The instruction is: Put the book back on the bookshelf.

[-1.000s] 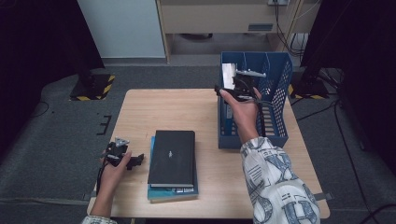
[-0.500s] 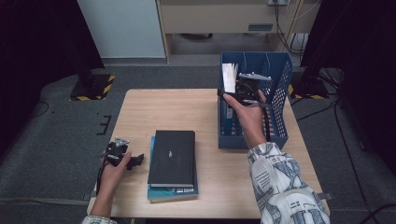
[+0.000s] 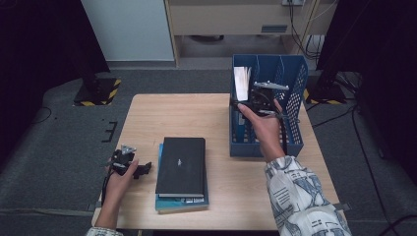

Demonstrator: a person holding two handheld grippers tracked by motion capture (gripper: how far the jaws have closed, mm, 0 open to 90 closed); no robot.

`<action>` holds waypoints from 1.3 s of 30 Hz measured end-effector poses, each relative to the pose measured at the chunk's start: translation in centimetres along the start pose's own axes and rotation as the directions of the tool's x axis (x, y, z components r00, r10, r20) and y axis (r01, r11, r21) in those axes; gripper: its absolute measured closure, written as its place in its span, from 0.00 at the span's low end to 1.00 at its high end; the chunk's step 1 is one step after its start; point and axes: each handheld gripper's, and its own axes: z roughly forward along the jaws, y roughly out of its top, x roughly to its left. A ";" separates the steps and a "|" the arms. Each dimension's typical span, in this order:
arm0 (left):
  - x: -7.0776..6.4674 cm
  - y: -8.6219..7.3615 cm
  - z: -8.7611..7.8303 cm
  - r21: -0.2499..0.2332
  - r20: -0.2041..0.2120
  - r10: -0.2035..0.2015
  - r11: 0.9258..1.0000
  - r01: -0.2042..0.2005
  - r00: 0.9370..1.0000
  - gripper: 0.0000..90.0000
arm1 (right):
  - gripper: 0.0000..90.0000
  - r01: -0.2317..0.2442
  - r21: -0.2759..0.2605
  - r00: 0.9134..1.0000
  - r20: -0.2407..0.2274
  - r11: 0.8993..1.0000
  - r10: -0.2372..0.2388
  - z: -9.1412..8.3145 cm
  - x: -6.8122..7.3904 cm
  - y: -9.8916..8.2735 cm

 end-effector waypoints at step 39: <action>-4.2 2.5 -5.8 -0.233 0.191 0.065 0.972 -0.019 0.979 0.11 | 0.16 0.155 0.179 0.972 -0.203 0.971 -0.118 -0.4 5.1 -11.3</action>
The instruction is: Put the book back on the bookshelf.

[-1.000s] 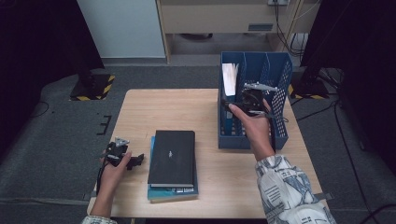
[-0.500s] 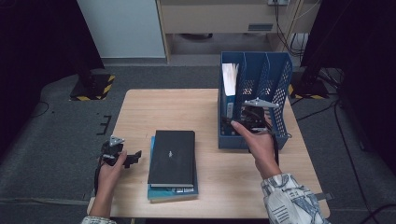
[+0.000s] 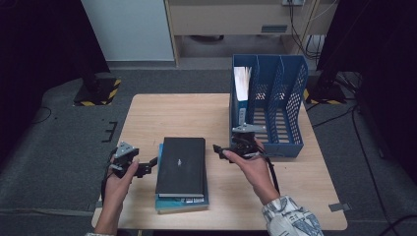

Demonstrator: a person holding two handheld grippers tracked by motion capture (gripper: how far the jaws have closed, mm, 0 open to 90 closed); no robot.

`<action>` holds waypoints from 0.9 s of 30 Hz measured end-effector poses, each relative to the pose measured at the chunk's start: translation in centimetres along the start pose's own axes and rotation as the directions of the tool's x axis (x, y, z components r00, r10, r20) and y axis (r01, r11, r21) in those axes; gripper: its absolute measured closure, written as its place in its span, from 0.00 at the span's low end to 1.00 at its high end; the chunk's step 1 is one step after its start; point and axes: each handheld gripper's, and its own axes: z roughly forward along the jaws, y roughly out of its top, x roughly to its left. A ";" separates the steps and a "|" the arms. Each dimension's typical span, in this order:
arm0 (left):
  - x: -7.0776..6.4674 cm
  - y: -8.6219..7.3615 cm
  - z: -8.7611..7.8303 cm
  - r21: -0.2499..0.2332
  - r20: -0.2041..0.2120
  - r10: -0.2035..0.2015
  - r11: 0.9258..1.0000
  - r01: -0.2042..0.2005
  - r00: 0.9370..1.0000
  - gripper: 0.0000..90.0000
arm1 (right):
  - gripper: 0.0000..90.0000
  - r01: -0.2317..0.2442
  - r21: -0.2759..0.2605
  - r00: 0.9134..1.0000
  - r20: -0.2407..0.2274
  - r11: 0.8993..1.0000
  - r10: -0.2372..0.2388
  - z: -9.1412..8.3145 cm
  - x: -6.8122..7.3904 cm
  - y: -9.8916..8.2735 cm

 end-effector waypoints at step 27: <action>-3.1 0.3 2.6 0.087 0.211 0.016 0.996 -0.035 0.977 0.18 | 0.11 -0.033 0.129 0.979 -0.193 0.991 0.057 6.6 3.3 -3.9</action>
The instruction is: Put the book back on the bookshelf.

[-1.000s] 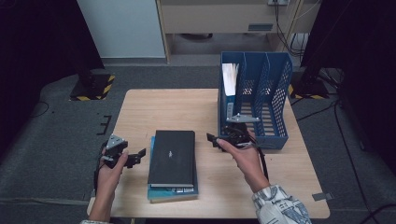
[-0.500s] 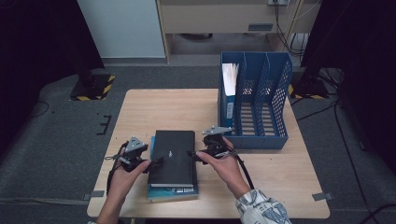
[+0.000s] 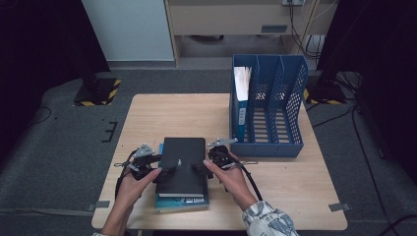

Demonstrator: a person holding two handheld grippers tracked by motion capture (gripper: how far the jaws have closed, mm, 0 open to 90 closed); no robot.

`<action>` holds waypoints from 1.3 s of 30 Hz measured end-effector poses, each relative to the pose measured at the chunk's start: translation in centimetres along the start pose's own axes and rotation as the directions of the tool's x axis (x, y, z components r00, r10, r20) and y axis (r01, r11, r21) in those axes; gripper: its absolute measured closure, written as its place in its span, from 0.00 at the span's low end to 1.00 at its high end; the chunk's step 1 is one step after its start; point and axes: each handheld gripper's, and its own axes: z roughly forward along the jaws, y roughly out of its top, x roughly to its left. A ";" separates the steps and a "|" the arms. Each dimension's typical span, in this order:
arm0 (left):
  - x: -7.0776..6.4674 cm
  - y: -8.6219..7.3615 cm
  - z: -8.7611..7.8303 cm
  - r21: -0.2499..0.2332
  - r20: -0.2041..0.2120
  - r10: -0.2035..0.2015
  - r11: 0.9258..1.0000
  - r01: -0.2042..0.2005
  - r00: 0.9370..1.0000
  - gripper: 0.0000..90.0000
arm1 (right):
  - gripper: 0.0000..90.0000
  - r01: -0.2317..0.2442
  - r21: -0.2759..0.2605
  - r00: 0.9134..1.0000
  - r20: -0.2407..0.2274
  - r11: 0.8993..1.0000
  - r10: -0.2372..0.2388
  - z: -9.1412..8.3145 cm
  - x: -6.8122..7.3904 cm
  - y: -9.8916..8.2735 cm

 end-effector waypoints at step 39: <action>1.0 0.5 0.9 -0.008 0.109 -0.022 1.000 0.023 0.994 0.21 | 0.03 -0.172 0.006 0.973 -0.158 0.985 0.170 1.9 -1.9 -0.5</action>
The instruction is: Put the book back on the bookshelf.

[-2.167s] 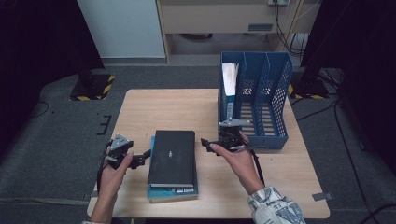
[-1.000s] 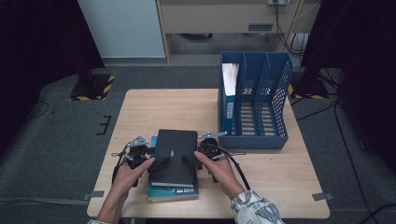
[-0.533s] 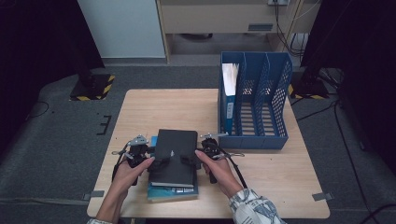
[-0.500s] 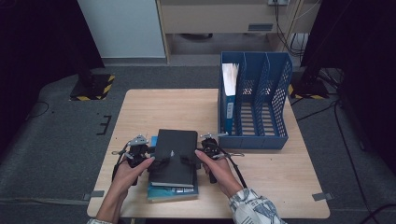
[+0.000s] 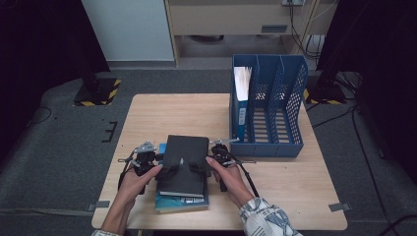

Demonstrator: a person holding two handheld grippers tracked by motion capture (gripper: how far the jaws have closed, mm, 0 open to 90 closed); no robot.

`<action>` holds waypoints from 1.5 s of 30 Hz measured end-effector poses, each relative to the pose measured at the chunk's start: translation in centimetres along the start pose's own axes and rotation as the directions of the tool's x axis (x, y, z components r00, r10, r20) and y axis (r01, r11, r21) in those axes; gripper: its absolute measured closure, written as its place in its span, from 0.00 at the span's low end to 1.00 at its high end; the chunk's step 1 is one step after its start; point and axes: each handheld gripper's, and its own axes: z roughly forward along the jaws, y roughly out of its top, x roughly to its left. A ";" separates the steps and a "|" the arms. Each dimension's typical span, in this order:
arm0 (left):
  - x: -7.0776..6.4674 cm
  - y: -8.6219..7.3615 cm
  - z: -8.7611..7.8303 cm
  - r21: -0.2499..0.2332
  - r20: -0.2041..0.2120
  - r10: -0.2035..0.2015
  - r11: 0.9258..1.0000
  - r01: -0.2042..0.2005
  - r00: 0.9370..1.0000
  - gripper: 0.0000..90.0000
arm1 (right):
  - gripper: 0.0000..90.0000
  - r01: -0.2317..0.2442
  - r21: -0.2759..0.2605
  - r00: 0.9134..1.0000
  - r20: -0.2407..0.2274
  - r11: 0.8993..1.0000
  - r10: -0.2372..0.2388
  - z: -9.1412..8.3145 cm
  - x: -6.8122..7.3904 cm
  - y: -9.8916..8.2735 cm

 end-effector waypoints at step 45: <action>-0.4 3.1 -3.3 -0.106 -0.037 0.032 0.994 -0.035 0.999 0.52 | 0.25 0.263 -0.054 0.962 0.089 0.963 -0.258 -4.1 4.0 5.0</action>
